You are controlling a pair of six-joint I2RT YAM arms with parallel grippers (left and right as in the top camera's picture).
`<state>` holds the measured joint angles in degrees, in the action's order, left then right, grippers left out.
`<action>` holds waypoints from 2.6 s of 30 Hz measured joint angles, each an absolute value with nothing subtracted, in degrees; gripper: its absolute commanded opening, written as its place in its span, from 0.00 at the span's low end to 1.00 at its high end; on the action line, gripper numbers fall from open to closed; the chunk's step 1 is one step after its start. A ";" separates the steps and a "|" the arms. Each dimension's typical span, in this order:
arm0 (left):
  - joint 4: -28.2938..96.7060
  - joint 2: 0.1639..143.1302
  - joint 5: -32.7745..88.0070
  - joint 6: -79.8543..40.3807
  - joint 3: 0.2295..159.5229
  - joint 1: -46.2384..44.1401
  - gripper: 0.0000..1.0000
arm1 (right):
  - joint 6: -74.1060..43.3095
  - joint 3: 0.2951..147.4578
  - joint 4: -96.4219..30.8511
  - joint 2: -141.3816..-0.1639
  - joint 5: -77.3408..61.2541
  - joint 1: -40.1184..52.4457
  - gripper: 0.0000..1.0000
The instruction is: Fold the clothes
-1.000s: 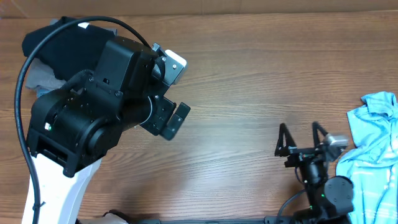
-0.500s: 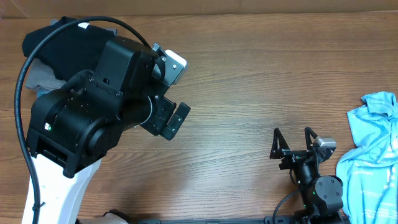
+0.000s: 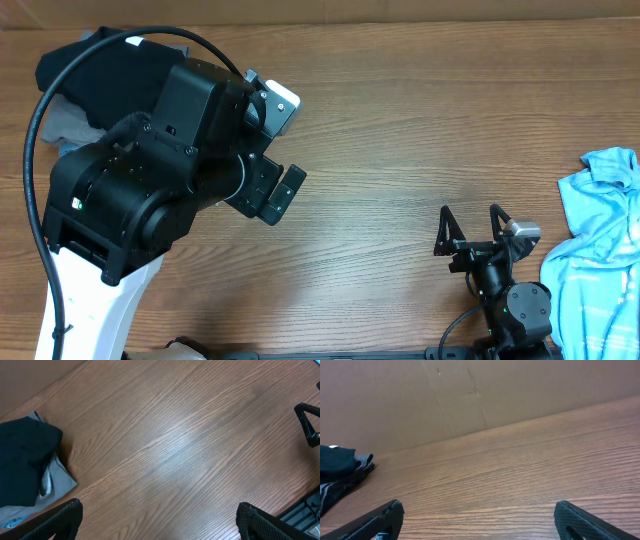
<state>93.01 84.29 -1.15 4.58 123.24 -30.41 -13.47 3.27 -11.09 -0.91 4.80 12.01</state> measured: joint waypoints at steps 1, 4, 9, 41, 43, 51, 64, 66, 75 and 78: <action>93.01 84.29 -1.15 4.58 123.24 -30.41 1.00 | -13.50 3.27 -11.09 -0.91 4.80 12.03 1.00; 93.82 84.29 -1.15 4.58 123.24 -30.41 1.00 | -13.47 3.27 -11.05 -0.91 4.80 12.03 1.00; 90.76 83.72 -1.83 5.32 122.69 -30.15 1.00 | -13.50 3.27 -11.07 -0.91 4.80 12.03 1.00; 20.75 6.07 6.50 8.10 16.05 -4.36 1.00 | -13.50 3.18 -10.74 -0.84 4.75 11.99 1.00; 19.20 3.86 6.55 8.10 11.84 -4.36 1.00 | -13.50 3.18 -10.72 -0.84 4.73 11.99 1.00; 4.97 1.02 6.68 8.10 1.50 -4.36 1.00 | -13.50 3.18 -10.74 -0.84 4.71 11.99 1.00; 4.23 1.02 6.68 8.10 0.86 -4.36 1.00 | -13.50 3.18 -10.72 -0.84 4.75 11.99 1.00; 4.23 1.02 6.68 8.10 0.86 -4.36 1.00 | -13.50 3.18 -10.76 -0.84 4.73 11.99 1.00; 4.23 0.99 6.68 8.10 0.86 -4.36 1.00 | -13.50 3.18 -10.74 -0.84 4.71 11.99 1.00; 4.23 0.99 6.68 8.10 0.84 -4.36 1.00 | -13.50 3.18 -10.74 -0.84 4.71 11.99 1.00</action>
